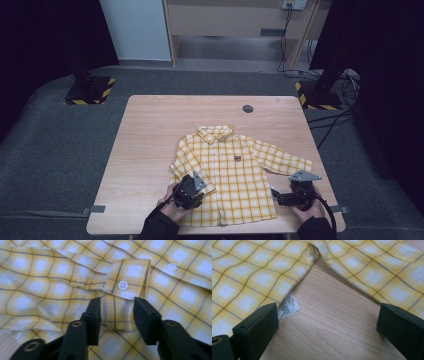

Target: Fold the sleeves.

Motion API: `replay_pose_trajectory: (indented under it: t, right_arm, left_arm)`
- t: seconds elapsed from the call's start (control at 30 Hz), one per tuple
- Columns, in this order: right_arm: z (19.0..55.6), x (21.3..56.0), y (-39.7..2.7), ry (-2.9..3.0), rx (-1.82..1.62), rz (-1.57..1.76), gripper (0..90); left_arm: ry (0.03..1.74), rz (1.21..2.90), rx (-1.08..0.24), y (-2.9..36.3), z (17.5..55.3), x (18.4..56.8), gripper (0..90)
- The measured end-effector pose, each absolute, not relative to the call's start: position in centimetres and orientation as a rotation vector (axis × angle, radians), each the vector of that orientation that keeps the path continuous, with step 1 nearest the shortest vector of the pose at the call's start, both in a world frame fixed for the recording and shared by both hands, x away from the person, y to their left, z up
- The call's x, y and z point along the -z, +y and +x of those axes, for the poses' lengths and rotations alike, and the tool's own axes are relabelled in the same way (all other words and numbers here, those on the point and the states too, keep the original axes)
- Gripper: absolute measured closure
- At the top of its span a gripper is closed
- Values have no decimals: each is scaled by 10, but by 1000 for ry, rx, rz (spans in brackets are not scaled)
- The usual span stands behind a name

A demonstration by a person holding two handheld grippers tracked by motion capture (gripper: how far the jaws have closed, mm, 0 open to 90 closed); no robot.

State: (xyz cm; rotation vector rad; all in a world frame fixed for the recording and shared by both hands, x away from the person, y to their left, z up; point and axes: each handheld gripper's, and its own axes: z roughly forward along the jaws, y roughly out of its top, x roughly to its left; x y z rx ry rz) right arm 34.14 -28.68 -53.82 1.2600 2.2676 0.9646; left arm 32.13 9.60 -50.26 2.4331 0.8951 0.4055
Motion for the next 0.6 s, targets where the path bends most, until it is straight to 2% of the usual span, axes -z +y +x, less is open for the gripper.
replay_pose_trajectory:
  t: [0.1,0.17,0.23,0.4,0.6]
  right_arm:
    - [341,538,-287,2268,-965,1260,37]
    - [341,538,-287,2268,-964,1260,37]
    - [342,538,-287,2267,-965,1262,37]
    - [342,538,-287,2267,-965,1262,37]
    - [342,538,-286,2267,-965,1263,37]
  left_arm:
    - [900,2363,-327,107,327,493,461]
    - [924,2283,-299,117,333,487,384]
    - [957,2215,-296,125,341,485,349]
    - [1050,2260,-298,133,366,502,340]
    - [1086,2318,-373,135,372,514,336]
